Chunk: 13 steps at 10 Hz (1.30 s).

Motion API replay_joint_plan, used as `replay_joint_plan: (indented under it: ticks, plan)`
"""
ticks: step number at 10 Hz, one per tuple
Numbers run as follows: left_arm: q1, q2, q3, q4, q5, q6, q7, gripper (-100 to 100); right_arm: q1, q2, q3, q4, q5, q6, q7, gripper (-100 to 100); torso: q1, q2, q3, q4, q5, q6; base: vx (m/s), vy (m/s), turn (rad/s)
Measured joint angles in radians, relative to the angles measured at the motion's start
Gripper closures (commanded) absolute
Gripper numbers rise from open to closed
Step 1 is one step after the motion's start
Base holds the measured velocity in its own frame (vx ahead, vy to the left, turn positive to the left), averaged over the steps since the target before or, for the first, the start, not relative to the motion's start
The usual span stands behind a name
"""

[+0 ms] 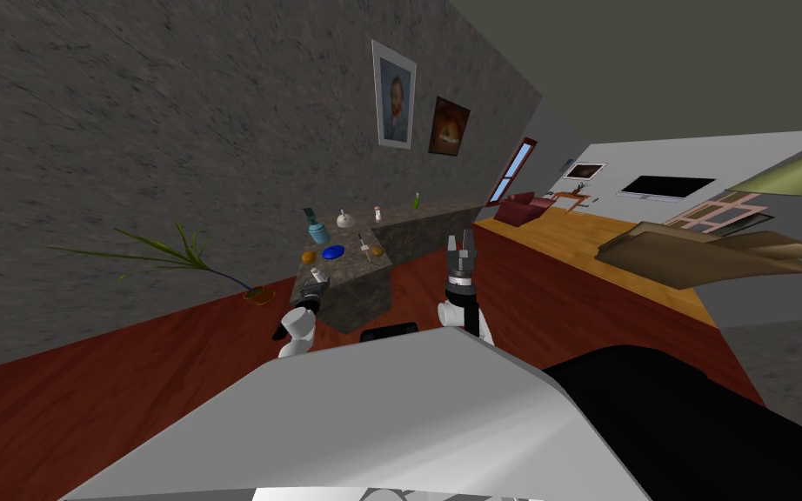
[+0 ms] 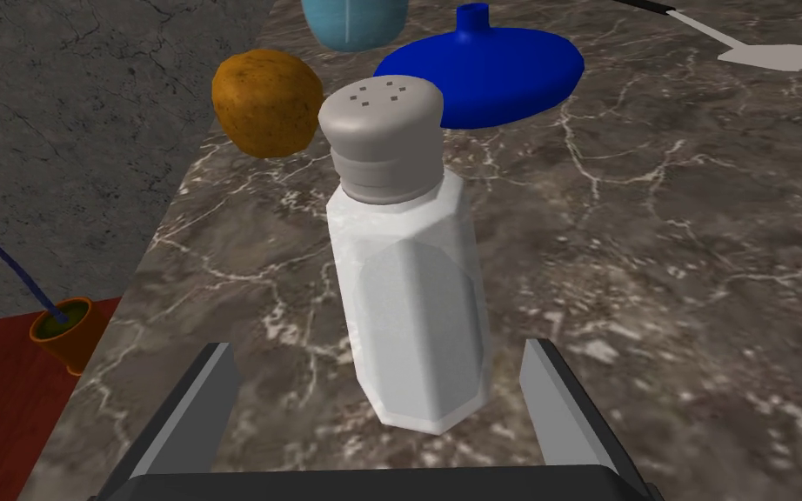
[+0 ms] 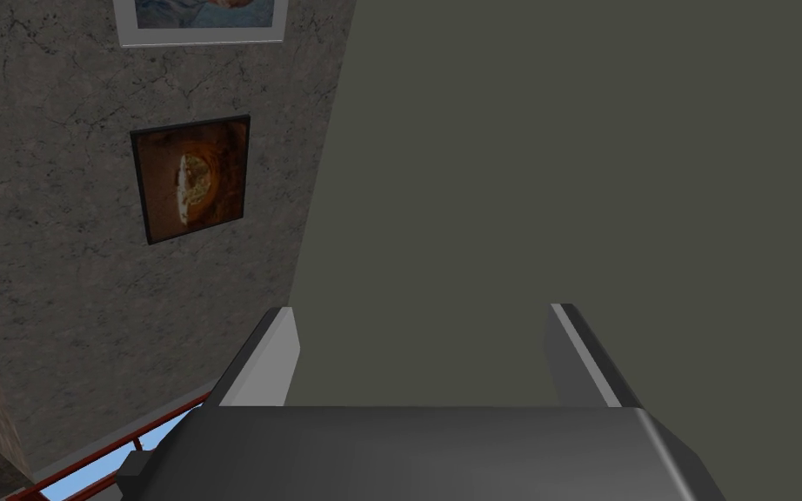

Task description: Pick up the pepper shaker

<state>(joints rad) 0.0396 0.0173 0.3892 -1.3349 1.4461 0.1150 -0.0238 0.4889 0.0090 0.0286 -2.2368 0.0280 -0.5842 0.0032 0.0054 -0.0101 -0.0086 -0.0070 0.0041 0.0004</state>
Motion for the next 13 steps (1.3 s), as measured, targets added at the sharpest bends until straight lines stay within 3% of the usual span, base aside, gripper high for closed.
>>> replay_joint_plan:
  ticks: [2, 3, 4, 6, 8, 10, 13]
  plan:
    - [-0.004, 0.000, 0.005, 0.003, 0.045, 0.005, -0.050, -100, 0.000, 0.000, 0.000, 0.000, 0.000, 0.000, 0.000, 0, 0.003, -0.001, -0.001, 0.000, 0.001, 0.000, -0.012, -0.019, 0.028]
    - [-0.038, 0.010, 0.032, 0.039, 0.091, 0.026, -0.090, -100, 0.000, 0.000, 0.000, 0.000, 0.000, 0.000, 0.000, 0, 0.001, 0.000, 0.000, 0.000, 0.000, 0.000, -0.034, -0.061, 0.031]
    - [-0.056, 0.012, 0.052, 0.052, 0.105, 0.048, -0.105, -100, 0.000, 0.000, 0.000, 0.000, 0.000, 0.000, 0.000, 0, -0.001, 0.001, 0.000, 0.000, 0.000, 0.000, -0.022, -0.038, -0.004]
    - [-0.069, 0.012, 0.068, 0.063, 0.159, 0.064, -0.151, -100, 0.000, 0.000, 0.000, 0.000, 0.000, 0.000, 0.000, 0, 0.002, 0.000, 0.000, 0.000, 0.000, 0.000, -0.003, -0.005, -0.003]
    - [-0.070, 0.011, 0.071, 0.065, 0.181, 0.066, -0.200, -100, 0.000, 0.000, 0.000, 0.000, 0.000, 0.000, 0.000, 0, 0.003, -0.001, -0.001, 0.000, 0.001, 0.000, -0.009, -0.021, 0.023]
    - [-0.114, 0.025, 0.109, 0.103, 0.216, 0.104, -0.218, -100, 0.000, 0.000, 0.000, 0.000, 0.000, 0.000, 0.000, 0, -0.001, 0.001, 0.000, 0.000, 0.000, 0.000, -0.026, -0.045, 0.019]
    - [-0.135, 0.019, 0.138, 0.126, 0.299, 0.128, -0.304, -100, 0.000, 0.000, 0.000, 0.000, 0.000, 0.000, 0.000, 0, 0.003, -0.001, 0.000, 0.000, 0.001, 0.000, -0.002, -0.002, -0.001]
